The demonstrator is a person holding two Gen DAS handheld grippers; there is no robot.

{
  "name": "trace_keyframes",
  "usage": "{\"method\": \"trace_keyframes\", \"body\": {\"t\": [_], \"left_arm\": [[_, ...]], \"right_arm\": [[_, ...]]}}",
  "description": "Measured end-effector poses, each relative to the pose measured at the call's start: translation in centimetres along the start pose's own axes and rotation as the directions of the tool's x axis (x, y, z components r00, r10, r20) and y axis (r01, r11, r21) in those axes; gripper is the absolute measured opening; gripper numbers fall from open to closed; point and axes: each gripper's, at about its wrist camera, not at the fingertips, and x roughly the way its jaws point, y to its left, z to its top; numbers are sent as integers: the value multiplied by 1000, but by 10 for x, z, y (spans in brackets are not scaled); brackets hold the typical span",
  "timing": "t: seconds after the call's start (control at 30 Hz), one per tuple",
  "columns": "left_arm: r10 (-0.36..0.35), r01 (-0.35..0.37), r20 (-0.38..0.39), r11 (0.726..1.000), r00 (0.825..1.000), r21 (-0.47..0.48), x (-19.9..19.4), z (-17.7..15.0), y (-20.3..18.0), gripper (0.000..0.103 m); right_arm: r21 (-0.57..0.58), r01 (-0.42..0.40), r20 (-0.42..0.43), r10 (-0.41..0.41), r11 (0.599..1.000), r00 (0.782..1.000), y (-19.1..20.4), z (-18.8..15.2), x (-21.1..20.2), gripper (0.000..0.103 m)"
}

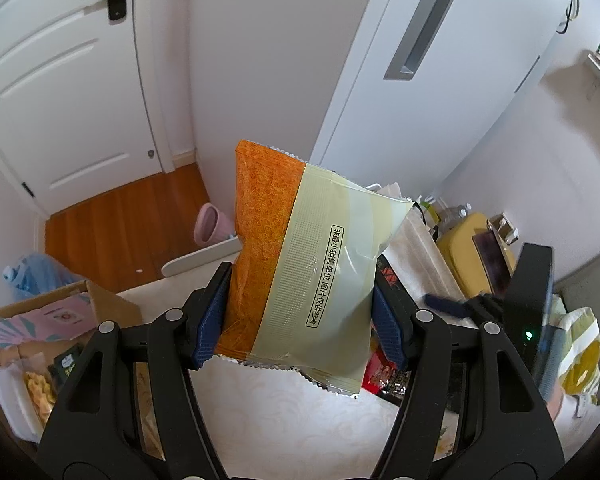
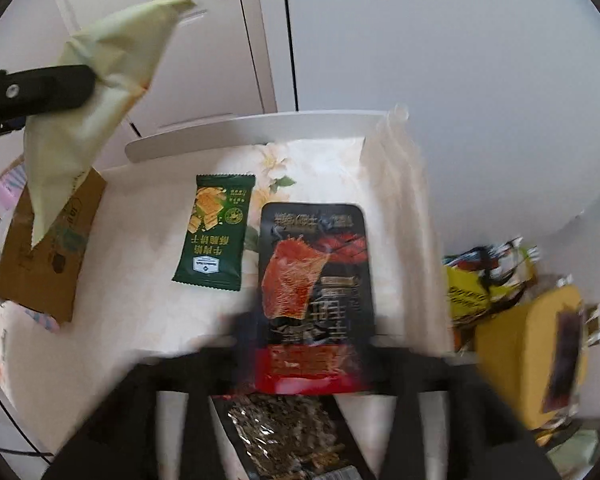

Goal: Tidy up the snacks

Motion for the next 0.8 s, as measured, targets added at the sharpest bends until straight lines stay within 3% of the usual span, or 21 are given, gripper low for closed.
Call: {"method": "trace_keyframes", "body": {"t": [0.03,0.1,0.37,0.47,0.5,0.6,0.8], "left_arm": [[0,0,-1,1000,1000,0,0,0,0,62],[-2,2,-2,1000,1000,0,1,0,1,61],[-17,17,4,1000,1000,-15,-1,2,8,61],[-22,22,5,1000,1000,-19,-1,2,10,61],[-23,23,5,1000,1000,-19,-1,2,10,61],[-25,25,6,999,1000,-21,-2,2,10,62],[-34,34,10,999,999,-21,-3,2,11,62]], "right_arm": [[16,-22,-2,22,1000,1000,-2,-1,3,89],[41,-35,-18,36,999,999,-6,0,10,89],[60,67,-95,-61,996,994,-7,2,35,90],[-2,131,-119,-131,991,984,4,2,42,89],[-2,119,-112,-118,993,987,6,2,42,90],[8,97,-108,-96,995,989,7,4,41,74],[20,66,-100,-64,998,993,3,2,34,69]]}}
